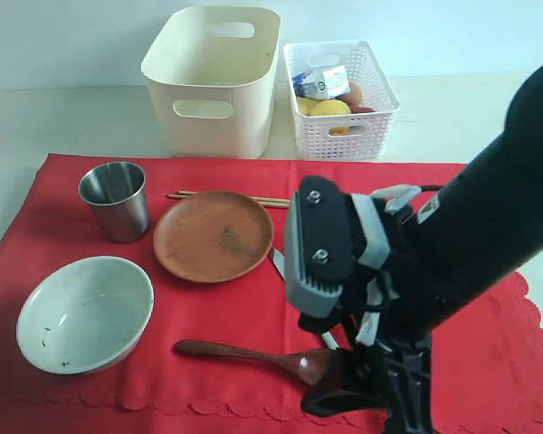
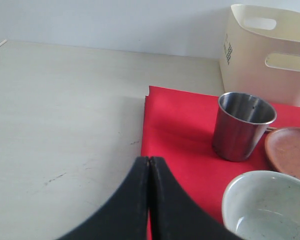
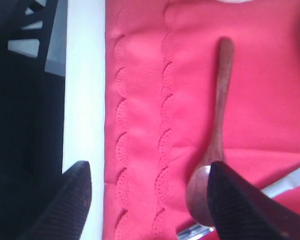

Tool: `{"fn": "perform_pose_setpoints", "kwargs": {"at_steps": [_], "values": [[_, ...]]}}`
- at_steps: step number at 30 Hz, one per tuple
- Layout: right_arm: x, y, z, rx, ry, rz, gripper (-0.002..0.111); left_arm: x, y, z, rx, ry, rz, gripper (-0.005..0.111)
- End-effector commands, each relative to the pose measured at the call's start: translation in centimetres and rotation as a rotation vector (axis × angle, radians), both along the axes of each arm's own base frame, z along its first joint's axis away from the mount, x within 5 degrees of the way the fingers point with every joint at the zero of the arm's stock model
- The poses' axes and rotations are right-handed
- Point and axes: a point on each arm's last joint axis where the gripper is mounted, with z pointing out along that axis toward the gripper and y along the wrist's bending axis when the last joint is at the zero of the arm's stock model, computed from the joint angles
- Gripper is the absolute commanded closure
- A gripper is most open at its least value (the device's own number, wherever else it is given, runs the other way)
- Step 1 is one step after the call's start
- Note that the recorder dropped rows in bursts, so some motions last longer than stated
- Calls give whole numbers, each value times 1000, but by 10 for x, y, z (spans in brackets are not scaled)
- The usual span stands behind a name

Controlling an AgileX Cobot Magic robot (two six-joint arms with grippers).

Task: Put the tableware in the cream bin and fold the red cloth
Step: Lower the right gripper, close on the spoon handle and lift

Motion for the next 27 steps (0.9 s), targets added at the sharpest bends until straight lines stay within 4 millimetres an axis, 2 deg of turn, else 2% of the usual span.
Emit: {"fn": "perform_pose_setpoints", "kwargs": {"at_steps": [1,6,11,16,22,27], "values": [[-6,19,-13,-38,19,-17,49,0,0,0,-6,-11,2,107],[-9,33,-24,-125,17,-6,49,0,0,0,-6,-11,2,107],[13,48,-21,-213,-9,-128,49,0,0,0,-6,-11,2,107],[31,66,-25,-262,5,-113,49,0,0,0,-6,-11,2,107],[50,88,-42,-317,38,-98,49,0,0,0,-6,-11,2,107],[62,96,-59,-386,65,-157,49,0,0,0,-6,-11,2,107]]}}
